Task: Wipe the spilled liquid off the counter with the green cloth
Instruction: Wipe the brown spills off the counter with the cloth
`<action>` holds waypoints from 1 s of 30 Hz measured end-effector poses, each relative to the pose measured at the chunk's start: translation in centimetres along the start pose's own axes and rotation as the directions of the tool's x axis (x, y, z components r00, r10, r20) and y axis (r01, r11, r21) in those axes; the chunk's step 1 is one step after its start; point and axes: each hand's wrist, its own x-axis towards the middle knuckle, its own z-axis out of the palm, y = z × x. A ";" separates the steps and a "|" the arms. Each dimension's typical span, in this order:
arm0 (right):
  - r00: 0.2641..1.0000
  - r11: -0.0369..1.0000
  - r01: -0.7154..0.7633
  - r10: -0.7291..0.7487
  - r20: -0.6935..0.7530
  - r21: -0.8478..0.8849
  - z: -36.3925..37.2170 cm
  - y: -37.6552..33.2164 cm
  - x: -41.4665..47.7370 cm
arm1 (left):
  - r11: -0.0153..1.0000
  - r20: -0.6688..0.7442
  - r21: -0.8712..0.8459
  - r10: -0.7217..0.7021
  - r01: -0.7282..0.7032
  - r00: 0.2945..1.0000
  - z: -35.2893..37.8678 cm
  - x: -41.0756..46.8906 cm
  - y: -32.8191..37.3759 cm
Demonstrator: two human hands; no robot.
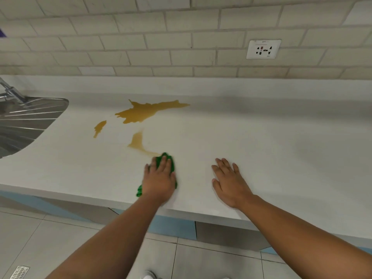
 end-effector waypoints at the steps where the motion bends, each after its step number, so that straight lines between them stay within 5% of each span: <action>1: 1.000 1.000 0.008 -0.008 -0.007 0.003 -0.1 -0.5 0.4 | 0.995 0.005 0.004 0.098 -0.098 0.995 0.0 -0.3 1.3; 4: 1.000 1.000 0.011 -0.010 -0.018 0.012 -0.2 -2.0 1.8 | 0.931 0.018 0.038 0.363 -0.364 0.931 0.1 -2.5 1.8; 7: 1.000 0.999 -0.007 0.008 -0.024 0.034 -0.1 -3.3 3.1 | 0.877 0.002 0.033 0.480 -0.480 0.877 0.7 -3.9 -3.0; 9: 1.000 0.999 -0.028 0.028 -0.007 0.031 0.3 -4.4 4.0 | 0.900 -0.017 0.036 0.436 -0.435 0.900 1.1 -3.6 -7.9; 13: 0.997 0.997 -0.073 0.073 -0.014 0.030 1.0 -6.7 5.1 | 0.993 -0.007 0.043 0.112 -0.112 0.994 0.3 -0.2 -15.5; 17: 0.985 0.986 -0.165 0.165 -0.043 0.007 1.8 -8.5 5.7 | 1.000 0.003 0.023 0.009 -0.009 1.000 -0.6 4.0 -13.6; 21: 0.974 0.976 -0.216 0.216 -0.064 0.004 1.9 -9.3 6.6 | 0.962 0.017 0.026 0.273 -0.273 0.962 -0.7 4.7 -8.2; 25: 0.963 0.969 -0.237 0.244 -0.110 0.076 2.1 -9.3 6.8 | 0.835 0.059 0.064 0.543 -0.546 0.837 -0.3 1.8 -8.7; 28: 0.962 0.969 -0.236 0.244 -0.121 0.078 2.3 -9.2 6.8 | 0.786 0.051 0.077 0.611 -0.613 0.790 0.2 0.6 -14.2; 30: 0.960 0.968 -0.243 0.250 -0.124 0.062 2.4 -9.3 6.8 | 0.830 0.029 0.080 0.551 -0.552 0.834 -0.1 2.0 -17.8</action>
